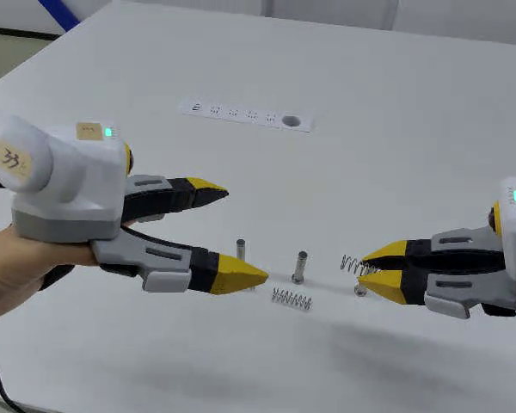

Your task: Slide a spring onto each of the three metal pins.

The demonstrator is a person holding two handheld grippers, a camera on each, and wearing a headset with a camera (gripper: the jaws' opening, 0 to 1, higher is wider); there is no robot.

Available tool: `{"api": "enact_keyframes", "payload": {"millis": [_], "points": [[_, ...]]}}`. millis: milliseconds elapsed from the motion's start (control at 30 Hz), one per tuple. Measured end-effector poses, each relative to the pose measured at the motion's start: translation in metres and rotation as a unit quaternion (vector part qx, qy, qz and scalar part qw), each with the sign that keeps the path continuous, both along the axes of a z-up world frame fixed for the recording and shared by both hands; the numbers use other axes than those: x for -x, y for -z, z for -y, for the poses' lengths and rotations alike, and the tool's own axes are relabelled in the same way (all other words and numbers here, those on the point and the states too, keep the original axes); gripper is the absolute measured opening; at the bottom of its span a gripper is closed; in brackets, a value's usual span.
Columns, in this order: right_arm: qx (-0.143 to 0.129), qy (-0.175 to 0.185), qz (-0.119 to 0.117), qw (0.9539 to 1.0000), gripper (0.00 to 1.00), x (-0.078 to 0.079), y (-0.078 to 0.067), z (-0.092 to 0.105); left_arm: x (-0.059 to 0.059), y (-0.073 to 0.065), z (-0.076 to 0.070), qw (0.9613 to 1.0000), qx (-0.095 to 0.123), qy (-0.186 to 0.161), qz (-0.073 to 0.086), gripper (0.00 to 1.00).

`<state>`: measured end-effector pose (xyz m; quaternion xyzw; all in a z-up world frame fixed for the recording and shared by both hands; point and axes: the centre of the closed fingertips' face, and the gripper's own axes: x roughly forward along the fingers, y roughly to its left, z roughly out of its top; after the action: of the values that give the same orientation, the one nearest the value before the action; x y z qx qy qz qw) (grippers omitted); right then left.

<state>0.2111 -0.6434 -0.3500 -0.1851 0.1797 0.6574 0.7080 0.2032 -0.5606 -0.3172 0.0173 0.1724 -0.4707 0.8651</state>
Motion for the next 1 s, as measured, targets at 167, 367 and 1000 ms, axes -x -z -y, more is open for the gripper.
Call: {"api": "enact_keyframes", "payload": {"millis": [167,367,1000], "points": [[0.009,-0.041,0.002,0.9991,0.11,0.015,-0.005,-0.01,0.011,0.0,0.022,0.9993,-0.002,0.038,0.0,0.73],[0.006,-0.066,0.001,0.9978,0.11,0.031,-0.016,-0.025,0.022,0.004,0.039,0.9979,-0.013,0.062,0.012,0.59],[0.015,-0.107,-0.001,0.9942,0.11,0.06,-0.019,-0.035,0.045,0.008,0.058,0.9921,-0.02,0.122,0.019,0.21]]}}
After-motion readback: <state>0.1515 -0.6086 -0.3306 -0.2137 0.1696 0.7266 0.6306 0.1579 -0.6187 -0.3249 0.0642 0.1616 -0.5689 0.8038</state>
